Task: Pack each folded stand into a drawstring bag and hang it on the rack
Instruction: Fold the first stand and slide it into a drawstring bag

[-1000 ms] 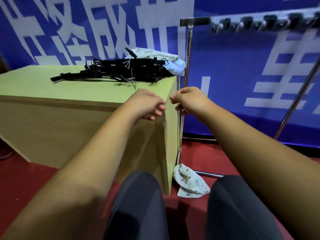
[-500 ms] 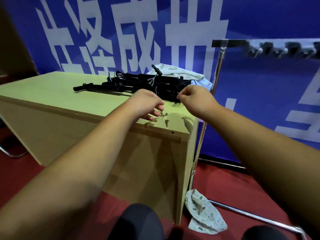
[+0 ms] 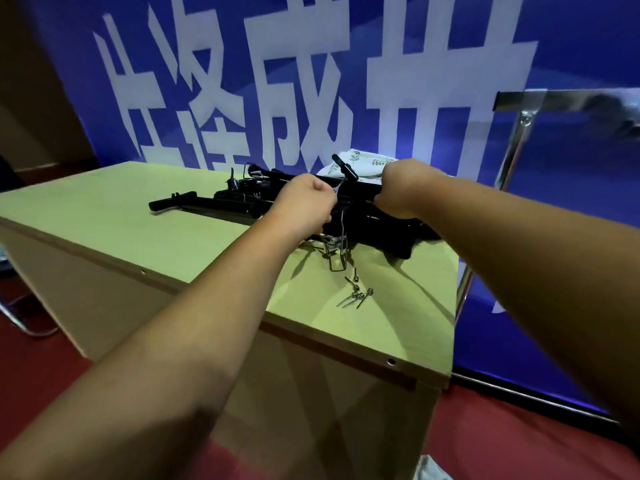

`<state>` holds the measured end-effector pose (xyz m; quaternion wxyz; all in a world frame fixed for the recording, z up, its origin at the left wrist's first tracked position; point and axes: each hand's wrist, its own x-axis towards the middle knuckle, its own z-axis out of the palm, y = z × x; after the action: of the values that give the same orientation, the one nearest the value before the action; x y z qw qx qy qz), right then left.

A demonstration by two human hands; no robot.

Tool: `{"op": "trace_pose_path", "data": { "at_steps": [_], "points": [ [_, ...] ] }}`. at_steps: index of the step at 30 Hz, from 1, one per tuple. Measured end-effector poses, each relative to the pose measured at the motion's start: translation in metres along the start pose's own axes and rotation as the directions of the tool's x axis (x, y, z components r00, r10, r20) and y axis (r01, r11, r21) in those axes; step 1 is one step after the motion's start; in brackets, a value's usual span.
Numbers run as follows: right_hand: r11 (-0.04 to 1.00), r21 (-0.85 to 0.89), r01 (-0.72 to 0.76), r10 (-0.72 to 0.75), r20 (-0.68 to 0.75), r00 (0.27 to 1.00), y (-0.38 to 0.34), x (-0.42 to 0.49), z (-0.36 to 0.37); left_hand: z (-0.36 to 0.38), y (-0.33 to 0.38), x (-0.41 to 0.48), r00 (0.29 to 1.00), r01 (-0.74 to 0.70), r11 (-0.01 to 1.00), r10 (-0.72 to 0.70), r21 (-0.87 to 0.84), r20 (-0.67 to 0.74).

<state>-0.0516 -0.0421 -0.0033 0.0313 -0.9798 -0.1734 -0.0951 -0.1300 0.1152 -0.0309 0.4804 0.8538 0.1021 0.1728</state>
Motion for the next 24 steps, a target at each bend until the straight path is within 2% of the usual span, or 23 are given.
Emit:
{"op": "trace_pose_path", "data": {
  "at_steps": [2,5,13,17,22,24],
  "points": [
    [0.997,-0.072,0.012,-0.009,0.044,0.999,-0.002,0.012,0.003,0.004,-0.004,0.008,1.0,-0.004,1.0,0.004,-0.027,0.009],
    [0.997,-0.077,-0.028,0.032,0.056,0.998,-0.003,0.027,0.01,0.008,-0.01,0.012,0.999,-0.027,0.999,0.028,-0.036,0.037],
    [0.98,0.045,-0.194,0.188,0.112,0.976,-0.014,0.035,0.009,0.007,-0.012,0.012,0.999,-0.014,1.0,0.015,-0.027,0.043],
    [0.97,0.122,-0.209,0.205,0.044,0.978,-0.009,0.018,-0.009,0.004,-0.004,0.003,0.998,-0.001,0.999,0.004,-0.039,0.064],
    [0.951,0.227,-0.21,0.205,0.048,0.978,0.005,-0.001,-0.036,0.004,0.014,-0.01,0.995,0.038,0.994,-0.028,-0.107,0.099],
    [0.959,0.197,-0.205,0.201,0.037,0.979,0.007,-0.016,-0.052,0.003,0.024,-0.017,0.994,0.032,0.992,-0.019,-0.124,0.109]
  ]
}}
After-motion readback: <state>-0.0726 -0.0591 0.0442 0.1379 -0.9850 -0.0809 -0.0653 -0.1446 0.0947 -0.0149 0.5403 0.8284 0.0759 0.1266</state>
